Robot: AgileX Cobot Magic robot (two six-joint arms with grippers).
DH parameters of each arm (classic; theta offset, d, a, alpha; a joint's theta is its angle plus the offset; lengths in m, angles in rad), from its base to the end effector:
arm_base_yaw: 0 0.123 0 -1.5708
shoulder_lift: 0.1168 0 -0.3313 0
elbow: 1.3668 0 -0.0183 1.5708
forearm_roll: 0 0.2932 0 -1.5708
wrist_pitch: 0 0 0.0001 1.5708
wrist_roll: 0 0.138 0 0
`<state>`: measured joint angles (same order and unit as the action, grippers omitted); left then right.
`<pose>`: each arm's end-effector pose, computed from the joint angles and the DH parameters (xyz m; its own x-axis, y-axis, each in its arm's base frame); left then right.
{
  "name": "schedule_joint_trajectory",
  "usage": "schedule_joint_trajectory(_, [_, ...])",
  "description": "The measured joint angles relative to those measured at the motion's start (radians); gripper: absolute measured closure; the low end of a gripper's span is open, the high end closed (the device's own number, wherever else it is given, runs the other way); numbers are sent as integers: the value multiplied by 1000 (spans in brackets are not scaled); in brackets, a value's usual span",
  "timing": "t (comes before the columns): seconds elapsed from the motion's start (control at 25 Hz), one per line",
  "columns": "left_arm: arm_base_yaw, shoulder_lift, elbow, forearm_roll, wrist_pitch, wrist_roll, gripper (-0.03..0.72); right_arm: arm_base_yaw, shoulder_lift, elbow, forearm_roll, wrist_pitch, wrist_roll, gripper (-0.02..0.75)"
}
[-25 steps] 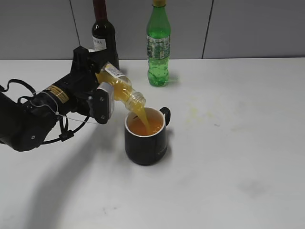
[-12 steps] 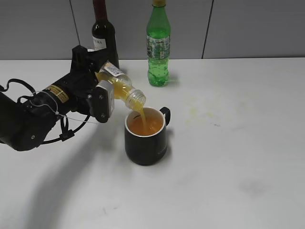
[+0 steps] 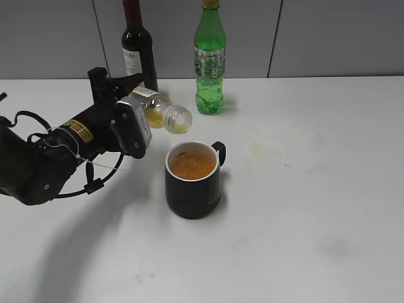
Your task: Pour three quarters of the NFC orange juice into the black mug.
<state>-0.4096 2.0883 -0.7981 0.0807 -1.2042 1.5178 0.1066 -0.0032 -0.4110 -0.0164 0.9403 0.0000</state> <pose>0.4145 -0.1913 0.1228 0.4660 0.8845 -0.0240 0.0111 0.0213 0.9997 0.0440 0.0029 0.2588 -0.4215 -0.0548 -0.9051 -0.0985 0.9950 -0.0144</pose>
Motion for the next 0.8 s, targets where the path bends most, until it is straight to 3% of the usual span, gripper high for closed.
schedule_joint_trajectory(0.16, [0, 29, 0, 0, 1, -214, 218, 0, 0, 0, 0, 1, 0, 183])
schedule_joint_trajectory(0.32, [0, 37, 0, -9, 3, -509, 218, 0, 0, 0, 0, 1, 0, 183])
schedule_joint_trajectory(0.52, [0, 38, 0, -125, 2, -893, 218, 0, 0, 0, 0, 1, 0, 183])
schedule_joint_trajectory(0.64, [5, 38, 0, -212, 2, -1038, 218, 0, 0, 0, 0, 1, 0, 183])
schedule_joint_trajectory(0.8, [30, 38, 0, -267, 3, -1144, 218, 0, 0, 0, 0, 1, 0, 183])
